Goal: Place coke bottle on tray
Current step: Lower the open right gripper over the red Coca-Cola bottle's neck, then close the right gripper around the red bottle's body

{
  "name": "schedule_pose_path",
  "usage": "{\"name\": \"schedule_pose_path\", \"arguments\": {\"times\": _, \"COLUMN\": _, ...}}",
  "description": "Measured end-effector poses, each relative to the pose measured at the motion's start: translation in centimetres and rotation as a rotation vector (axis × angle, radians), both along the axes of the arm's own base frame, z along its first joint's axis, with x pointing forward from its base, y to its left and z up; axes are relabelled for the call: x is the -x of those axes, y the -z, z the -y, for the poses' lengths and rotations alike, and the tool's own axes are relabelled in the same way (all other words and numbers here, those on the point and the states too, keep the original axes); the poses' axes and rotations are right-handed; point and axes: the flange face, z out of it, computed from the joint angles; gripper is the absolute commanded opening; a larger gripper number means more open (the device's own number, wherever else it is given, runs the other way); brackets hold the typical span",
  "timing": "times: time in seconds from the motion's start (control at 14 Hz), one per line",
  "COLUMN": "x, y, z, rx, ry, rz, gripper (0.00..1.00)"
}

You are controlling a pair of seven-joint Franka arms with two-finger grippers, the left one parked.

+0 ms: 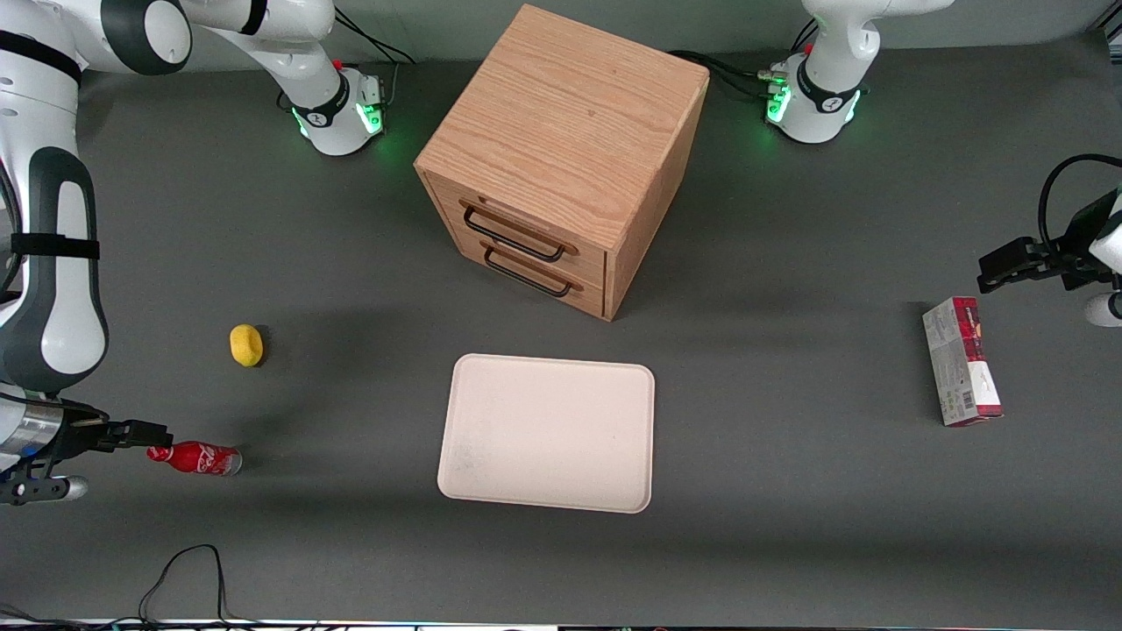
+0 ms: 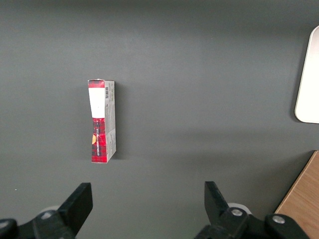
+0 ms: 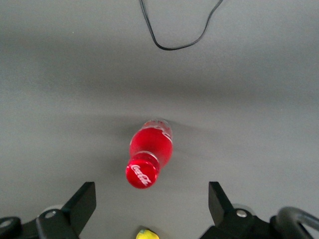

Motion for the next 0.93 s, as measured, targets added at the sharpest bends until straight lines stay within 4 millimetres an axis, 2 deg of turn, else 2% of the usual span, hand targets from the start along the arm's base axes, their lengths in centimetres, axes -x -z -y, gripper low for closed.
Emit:
{"name": "schedule_pose_path", "arguments": {"times": 0.29, "x": -0.4, "y": 1.0, "z": -1.1, "rx": 0.004, "ry": -0.014, "rz": 0.017, "gripper": 1.00}}
{"name": "schedule_pose_path", "arguments": {"times": 0.86, "x": -0.5, "y": 3.0, "z": -1.0, "rx": 0.003, "ry": -0.012, "rz": 0.010, "gripper": 0.99}}
{"name": "schedule_pose_path", "arguments": {"times": 0.93, "x": -0.5, "y": 3.1, "z": -0.9, "rx": 0.004, "ry": -0.012, "rz": 0.012, "gripper": 0.93}}
